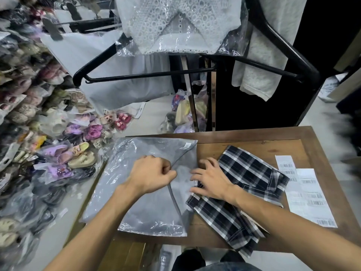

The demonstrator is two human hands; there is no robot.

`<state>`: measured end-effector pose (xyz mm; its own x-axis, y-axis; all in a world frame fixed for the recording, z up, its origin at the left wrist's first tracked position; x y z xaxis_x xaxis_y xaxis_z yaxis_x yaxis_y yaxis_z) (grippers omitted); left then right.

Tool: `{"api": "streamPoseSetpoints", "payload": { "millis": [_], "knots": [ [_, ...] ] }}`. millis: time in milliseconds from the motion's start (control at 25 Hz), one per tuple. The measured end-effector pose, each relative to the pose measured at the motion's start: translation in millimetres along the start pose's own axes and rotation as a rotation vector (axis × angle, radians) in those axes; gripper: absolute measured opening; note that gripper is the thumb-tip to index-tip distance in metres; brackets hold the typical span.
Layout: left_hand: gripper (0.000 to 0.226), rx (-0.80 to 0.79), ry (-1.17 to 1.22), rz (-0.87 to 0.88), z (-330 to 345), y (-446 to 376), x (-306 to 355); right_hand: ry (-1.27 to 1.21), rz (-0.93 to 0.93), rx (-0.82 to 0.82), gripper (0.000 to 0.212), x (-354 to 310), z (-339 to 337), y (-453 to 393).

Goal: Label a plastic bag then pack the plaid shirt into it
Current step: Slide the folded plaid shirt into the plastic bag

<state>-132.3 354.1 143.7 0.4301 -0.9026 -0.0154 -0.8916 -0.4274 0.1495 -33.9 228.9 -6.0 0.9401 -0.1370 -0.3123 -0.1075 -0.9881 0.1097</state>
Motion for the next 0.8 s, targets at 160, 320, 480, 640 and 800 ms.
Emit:
{"api": "streamPoseSetpoints", "payload": {
  "millis": [160, 320, 480, 640, 800],
  "knots": [
    [0.036, -0.033, 0.023, -0.002, 11, -1, 9, -0.005, -0.212, -0.074, 0.058, -15, -2, 14],
    [0.032, -0.053, 0.028, -0.015, 14, -2, 16, -0.126, -0.157, -0.297, 0.038, -14, 12, 8],
    [0.032, -0.065, -0.003, -0.037, 18, -4, 19, -0.169, -0.167, -0.352, 0.013, -14, 5, -12],
    [0.036, -0.09, 0.018, -0.017, 30, -4, 21, -0.543, -0.027, -0.43, 0.012, 5, -8, -15],
    [0.042, -0.125, 0.058, 0.012, 42, -2, 25, -0.865, 0.113, -0.282, 0.006, 31, -29, -24]
  ]
}}
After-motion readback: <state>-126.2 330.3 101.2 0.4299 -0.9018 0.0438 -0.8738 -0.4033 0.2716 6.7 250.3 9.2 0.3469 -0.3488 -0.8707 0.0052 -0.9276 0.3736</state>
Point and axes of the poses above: each hand's wrist, its own y-axis away from the middle knuckle, its own z-axis out of the palm, x = y × z, the point moved 6 cm from there along -y, towards the middle knuckle, and after that the axes turned 8 degrees about -y, right-handed, at the moved point
